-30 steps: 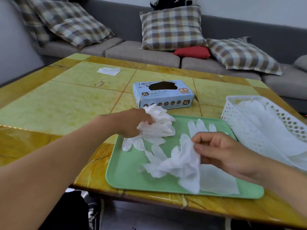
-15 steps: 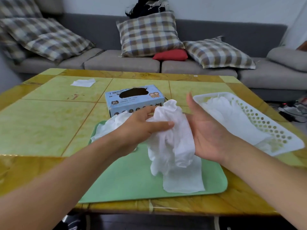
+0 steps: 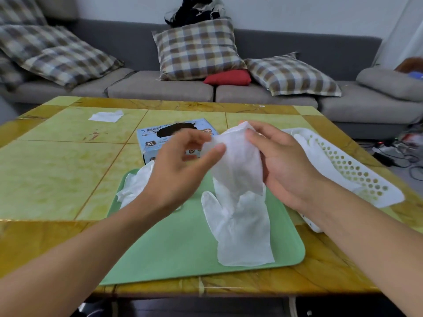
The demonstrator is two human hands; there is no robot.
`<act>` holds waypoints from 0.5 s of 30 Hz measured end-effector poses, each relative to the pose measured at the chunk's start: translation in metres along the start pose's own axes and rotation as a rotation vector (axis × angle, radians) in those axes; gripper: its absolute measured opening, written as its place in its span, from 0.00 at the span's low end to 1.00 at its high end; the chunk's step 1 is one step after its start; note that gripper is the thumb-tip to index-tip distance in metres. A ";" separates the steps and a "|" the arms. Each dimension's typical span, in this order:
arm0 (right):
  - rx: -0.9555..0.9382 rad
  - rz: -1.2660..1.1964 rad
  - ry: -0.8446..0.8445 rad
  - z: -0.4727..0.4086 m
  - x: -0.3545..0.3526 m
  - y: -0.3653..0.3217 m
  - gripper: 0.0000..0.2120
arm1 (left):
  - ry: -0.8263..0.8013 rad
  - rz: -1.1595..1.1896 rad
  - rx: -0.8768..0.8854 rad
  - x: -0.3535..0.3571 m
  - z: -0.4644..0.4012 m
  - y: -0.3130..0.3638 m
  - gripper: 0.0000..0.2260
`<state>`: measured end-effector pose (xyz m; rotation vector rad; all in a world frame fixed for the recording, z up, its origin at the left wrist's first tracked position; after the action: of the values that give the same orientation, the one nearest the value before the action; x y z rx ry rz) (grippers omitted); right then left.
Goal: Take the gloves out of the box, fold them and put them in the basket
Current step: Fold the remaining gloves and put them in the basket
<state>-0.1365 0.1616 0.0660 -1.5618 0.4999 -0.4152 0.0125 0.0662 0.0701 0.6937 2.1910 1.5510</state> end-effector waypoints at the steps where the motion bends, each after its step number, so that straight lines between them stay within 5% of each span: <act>1: -0.031 0.067 -0.088 0.004 0.014 -0.005 0.14 | -0.134 0.114 -0.068 0.018 0.005 0.000 0.17; 4: -0.136 0.228 -0.426 0.023 0.054 -0.019 0.28 | -0.330 0.401 -0.254 0.041 0.017 -0.002 0.18; 7: -0.224 0.399 -0.605 0.034 0.063 -0.028 0.40 | -0.196 0.607 -0.439 0.030 0.015 -0.018 0.15; 12: -0.286 0.575 -0.062 0.010 0.000 -0.042 0.32 | -0.121 0.761 -0.572 0.028 0.017 -0.034 0.17; 15: 0.069 0.517 -0.291 0.011 0.008 0.012 0.35 | -0.235 0.712 -0.597 0.041 0.025 -0.029 0.15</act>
<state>-0.1243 0.1662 0.0530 -1.3359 0.6285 0.1867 -0.0123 0.1013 0.0336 1.4326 1.2370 2.1640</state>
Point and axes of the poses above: each hand's wrist, its own z-axis away from the middle knuckle, its own x-axis out of the palm, y = z × x, the point moved 10 cm from there along -z, towards the middle knuckle, and after that the axes turned 12 degrees about z, right-handed, at the moved point
